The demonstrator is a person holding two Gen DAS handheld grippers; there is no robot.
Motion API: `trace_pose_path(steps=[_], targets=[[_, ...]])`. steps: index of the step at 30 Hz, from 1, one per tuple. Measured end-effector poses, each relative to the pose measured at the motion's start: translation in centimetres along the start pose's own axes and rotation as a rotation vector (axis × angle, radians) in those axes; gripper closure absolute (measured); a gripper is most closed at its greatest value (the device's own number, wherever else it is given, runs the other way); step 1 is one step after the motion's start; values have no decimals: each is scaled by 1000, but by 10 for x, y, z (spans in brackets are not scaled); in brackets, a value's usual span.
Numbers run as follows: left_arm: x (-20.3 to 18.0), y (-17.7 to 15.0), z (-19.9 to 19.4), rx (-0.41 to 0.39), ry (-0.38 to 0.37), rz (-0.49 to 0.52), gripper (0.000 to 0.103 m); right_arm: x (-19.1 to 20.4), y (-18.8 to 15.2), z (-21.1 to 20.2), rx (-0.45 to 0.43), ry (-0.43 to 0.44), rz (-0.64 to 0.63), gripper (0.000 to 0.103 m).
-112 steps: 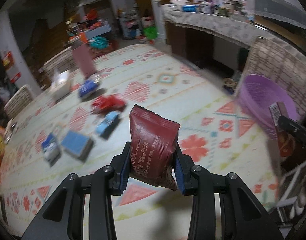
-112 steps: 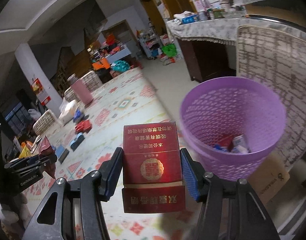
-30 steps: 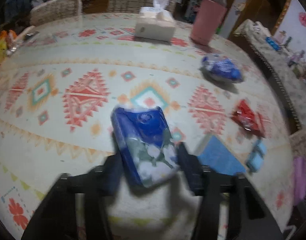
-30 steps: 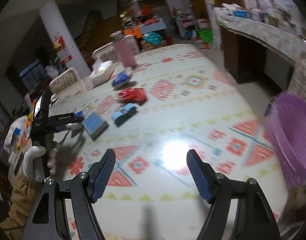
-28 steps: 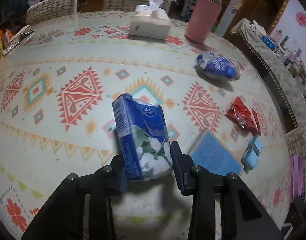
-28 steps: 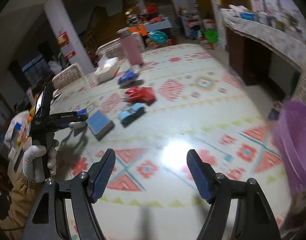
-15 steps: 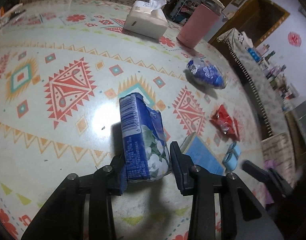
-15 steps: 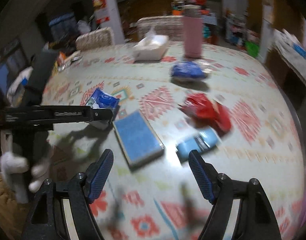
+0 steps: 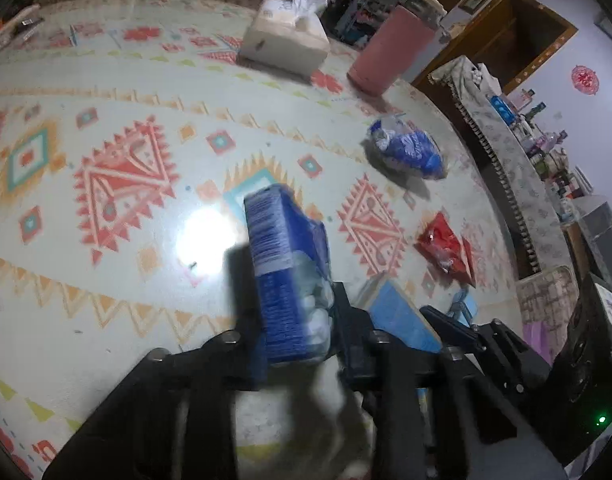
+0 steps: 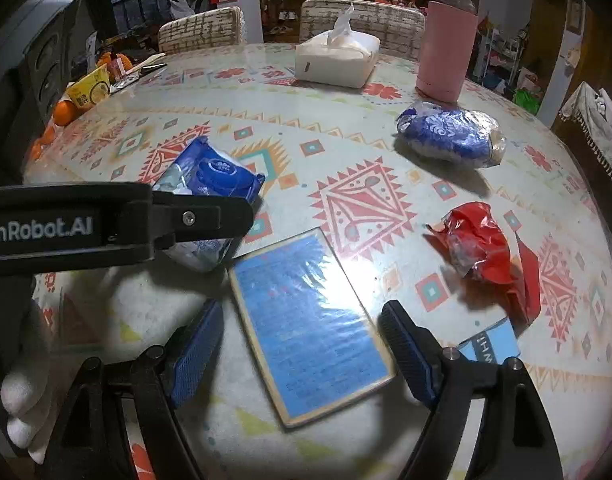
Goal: Collect trash
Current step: 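Grasp the flat blue card box with the right gripper while the left holds the tissue pack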
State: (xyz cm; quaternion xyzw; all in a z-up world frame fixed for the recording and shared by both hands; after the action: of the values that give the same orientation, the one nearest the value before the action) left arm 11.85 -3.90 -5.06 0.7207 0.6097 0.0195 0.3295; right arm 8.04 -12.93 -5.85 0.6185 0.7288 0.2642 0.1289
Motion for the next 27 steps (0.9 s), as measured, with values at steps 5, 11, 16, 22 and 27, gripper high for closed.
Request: trace_pose_path(steps=[5, 11, 16, 22, 27], targets=[[4, -1, -10, -32, 60, 1, 82, 0, -6, -10, -12, -4, 21, 44], [9, 0, -22, -71, 176, 27, 82, -9, -24, -41, -49, 19, 90, 44], [3, -2, -24, -84, 236, 79, 82, -25, -44, -78, -96, 21, 148, 44], [0, -6, -29, -105, 280, 98, 82, -61, -80, -130, -168, -3, 253, 44], [-8, -10, -31, -115, 317, 130, 82, -96, -112, -168, -224, -42, 348, 44]])
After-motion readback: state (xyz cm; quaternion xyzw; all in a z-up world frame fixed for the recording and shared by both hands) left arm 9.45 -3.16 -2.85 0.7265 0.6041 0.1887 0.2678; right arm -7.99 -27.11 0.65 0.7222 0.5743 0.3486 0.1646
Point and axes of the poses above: each gripper's, at about its wrist camera, not at the fingertips, and z roughly the way its jaws point, x to its left, y to its top, the point moved 7 cm from there along z, roughly the way its jaws point, and after that the axes turned 11 degrees about z, right-handed, at the moved point
